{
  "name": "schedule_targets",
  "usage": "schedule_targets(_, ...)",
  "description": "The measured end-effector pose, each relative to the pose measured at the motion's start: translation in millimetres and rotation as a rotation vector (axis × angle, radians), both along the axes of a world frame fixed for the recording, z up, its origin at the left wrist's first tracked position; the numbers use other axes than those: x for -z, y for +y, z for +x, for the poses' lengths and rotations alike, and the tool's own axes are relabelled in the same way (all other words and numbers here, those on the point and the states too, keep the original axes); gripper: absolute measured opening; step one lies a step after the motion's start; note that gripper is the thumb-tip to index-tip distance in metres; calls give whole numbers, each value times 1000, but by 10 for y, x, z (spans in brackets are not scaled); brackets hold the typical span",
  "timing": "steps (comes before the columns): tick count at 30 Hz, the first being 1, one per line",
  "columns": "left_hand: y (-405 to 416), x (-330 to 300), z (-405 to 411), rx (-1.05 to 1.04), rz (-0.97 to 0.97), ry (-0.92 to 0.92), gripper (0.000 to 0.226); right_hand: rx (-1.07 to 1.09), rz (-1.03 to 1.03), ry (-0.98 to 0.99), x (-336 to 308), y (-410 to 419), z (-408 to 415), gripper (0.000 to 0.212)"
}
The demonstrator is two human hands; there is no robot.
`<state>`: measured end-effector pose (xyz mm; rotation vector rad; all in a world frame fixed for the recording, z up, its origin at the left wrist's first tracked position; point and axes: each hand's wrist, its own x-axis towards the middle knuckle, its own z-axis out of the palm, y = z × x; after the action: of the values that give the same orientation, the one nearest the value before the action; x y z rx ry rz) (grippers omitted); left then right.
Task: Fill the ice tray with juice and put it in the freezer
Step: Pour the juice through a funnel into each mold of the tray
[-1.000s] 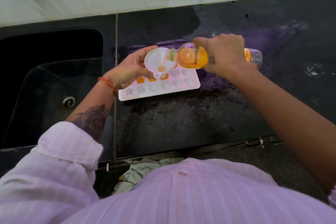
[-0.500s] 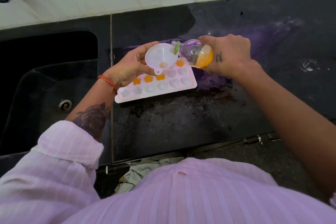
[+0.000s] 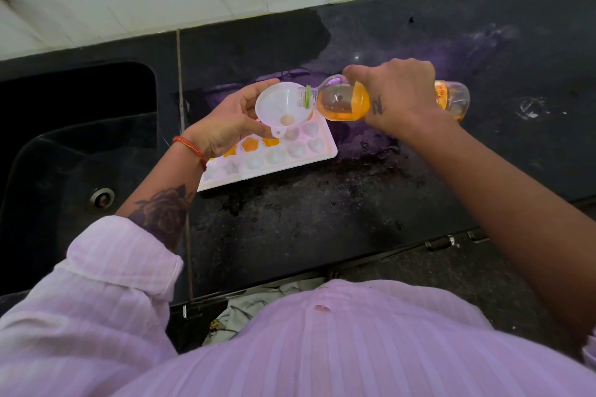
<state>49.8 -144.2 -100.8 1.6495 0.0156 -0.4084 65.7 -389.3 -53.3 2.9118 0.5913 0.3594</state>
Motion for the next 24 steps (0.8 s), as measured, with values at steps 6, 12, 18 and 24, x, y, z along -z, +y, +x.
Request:
schedule_targets(6,-4,6,9,2,-2,5,75,7,-30,-8,-13,20,14,47)
schedule_targets(12,-5,13,16,14,17,-2,74,4,-39,-26,-10,7,32,45)
schedule_targets(18,-2,15,18,20,-6,-2,75,18,-58,-28,-16,10,46,41)
schedule_targets(24,4,2,27,22,10,-3,75,5,-41,-37,-15,5,46,41)
